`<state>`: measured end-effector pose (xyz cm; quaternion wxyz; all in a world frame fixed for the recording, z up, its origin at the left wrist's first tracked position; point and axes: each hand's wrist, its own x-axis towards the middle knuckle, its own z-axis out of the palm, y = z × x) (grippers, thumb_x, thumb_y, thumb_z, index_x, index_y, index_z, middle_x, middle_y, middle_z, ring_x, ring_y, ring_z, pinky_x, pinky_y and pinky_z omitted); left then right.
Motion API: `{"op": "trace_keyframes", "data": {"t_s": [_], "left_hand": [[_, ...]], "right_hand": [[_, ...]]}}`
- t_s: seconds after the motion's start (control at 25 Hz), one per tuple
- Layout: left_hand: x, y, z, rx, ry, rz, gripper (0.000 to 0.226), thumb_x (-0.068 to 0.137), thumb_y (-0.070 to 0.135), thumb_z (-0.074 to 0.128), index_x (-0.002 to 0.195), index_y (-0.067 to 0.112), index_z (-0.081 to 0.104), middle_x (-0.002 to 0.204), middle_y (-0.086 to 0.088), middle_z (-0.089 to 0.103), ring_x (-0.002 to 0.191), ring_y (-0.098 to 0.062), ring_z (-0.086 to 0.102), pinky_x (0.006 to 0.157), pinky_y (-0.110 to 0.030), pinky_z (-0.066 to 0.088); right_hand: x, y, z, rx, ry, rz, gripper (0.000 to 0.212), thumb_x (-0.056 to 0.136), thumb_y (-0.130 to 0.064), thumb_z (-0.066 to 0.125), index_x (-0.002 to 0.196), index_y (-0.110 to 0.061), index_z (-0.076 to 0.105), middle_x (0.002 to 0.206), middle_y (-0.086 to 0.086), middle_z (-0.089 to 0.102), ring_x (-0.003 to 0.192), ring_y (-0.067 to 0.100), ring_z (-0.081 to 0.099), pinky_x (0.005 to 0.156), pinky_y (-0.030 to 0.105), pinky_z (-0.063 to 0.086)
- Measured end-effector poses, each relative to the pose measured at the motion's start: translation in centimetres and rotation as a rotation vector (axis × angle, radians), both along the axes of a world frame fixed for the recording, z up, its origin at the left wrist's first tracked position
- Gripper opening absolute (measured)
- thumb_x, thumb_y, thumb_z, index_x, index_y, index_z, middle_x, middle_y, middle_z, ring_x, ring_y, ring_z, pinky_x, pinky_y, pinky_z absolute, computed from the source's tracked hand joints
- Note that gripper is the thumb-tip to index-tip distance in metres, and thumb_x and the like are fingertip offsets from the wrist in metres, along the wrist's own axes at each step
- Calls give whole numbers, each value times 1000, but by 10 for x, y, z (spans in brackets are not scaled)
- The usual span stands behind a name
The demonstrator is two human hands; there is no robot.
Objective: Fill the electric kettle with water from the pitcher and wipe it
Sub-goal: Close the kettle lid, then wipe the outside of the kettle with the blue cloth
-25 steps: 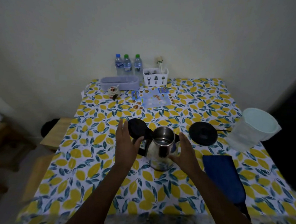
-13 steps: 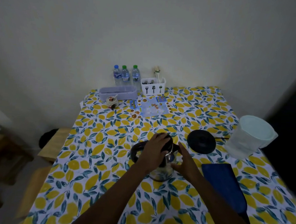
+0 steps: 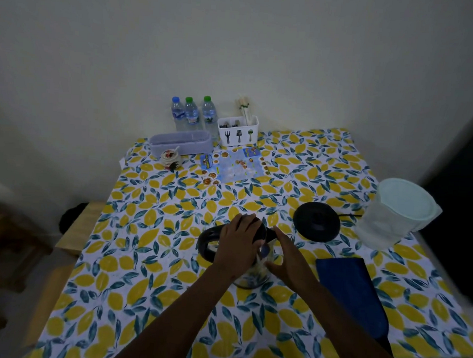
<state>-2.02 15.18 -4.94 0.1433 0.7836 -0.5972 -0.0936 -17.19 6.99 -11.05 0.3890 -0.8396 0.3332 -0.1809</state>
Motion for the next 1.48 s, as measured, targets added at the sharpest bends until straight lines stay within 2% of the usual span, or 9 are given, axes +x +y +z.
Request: {"op": "trace_keyframes", "data": {"t_s": [0.12, 0.28, 0.44, 0.6, 0.76, 1.04, 1.2, 1.32, 1.48], "left_hand": [[-3, -2, 3, 18, -51, -30, 51, 100, 33, 42, 146, 15, 28, 157, -6, 23, 147, -30, 9, 117, -49, 16], [-30, -8, 0, -98, -35, -180, 43, 97, 21, 47, 137, 6, 44, 148, -13, 42, 143, -31, 26, 120, -49, 16], [-81, -22, -21, -146, 15, -339, 46, 95, 21, 50, 137, 5, 45, 144, -14, 48, 138, -32, 37, 113, -50, 30], [-120, -38, -41, 94, 156, -357, 53, 100, 26, 45, 147, 8, 28, 157, -9, 25, 147, -26, 16, 120, -40, 20], [-146, -51, -61, 249, 169, -403, 57, 101, 29, 43, 150, 12, 18, 160, -5, 16, 148, -22, 8, 121, -36, 15], [-146, -62, -99, 320, 165, -381, 55, 100, 31, 44, 147, 8, 27, 156, -10, 27, 146, -26, 18, 120, -36, 16], [-144, -58, -99, 275, 205, -340, 52, 99, 28, 45, 145, 7, 31, 155, -11, 31, 145, -25, 22, 119, -34, 15], [-136, -57, -91, 196, 225, -296, 50, 98, 28, 46, 142, 6, 37, 151, -12, 37, 142, -27, 28, 118, -40, 25], [-113, -49, -70, -13, 189, -197, 53, 96, 39, 35, 139, 9, 44, 144, -12, 47, 137, -30, 39, 114, -44, 33]], "right_hand": [[-7, 2, -1, -86, -8, -43, 88, 80, -27, 73, 148, -22, 19, 151, -7, 24, 138, 9, 24, 111, 31, 30], [-47, 1, -10, -222, 37, -173, 84, 76, -29, 75, 145, -15, 30, 149, 4, 36, 137, 23, 34, 106, 46, 40], [-98, -6, -30, -301, 292, -232, 80, 78, -56, 54, 145, -28, 19, 152, 3, 31, 140, 30, 27, 102, 59, 36], [-142, -19, -61, -176, 532, -318, 81, 73, -72, 36, 143, -32, 30, 151, 8, 36, 138, 41, 28, 98, 71, 32], [-170, -23, -92, -36, 701, -390, 95, 62, -88, 20, 146, -43, 16, 160, 4, 8, 143, 42, 7, 106, 67, 13], [-170, -21, -105, -129, 722, -420, 66, 76, -53, 60, 137, -37, 41, 147, 14, 41, 131, 46, 35, 98, 63, 35], [-168, -37, -99, -144, 700, -410, 55, 72, -23, 73, 124, -27, 56, 128, 17, 56, 108, 45, 51, 78, 55, 48], [-172, -49, -97, -152, 606, -413, 49, 75, -12, 68, 122, -23, 58, 123, 20, 57, 96, 44, 52, 69, 47, 50], [-161, -49, -83, -1, 320, -496, 51, 83, -13, 57, 131, -27, 51, 131, 19, 47, 107, 38, 48, 81, 45, 48]]}}
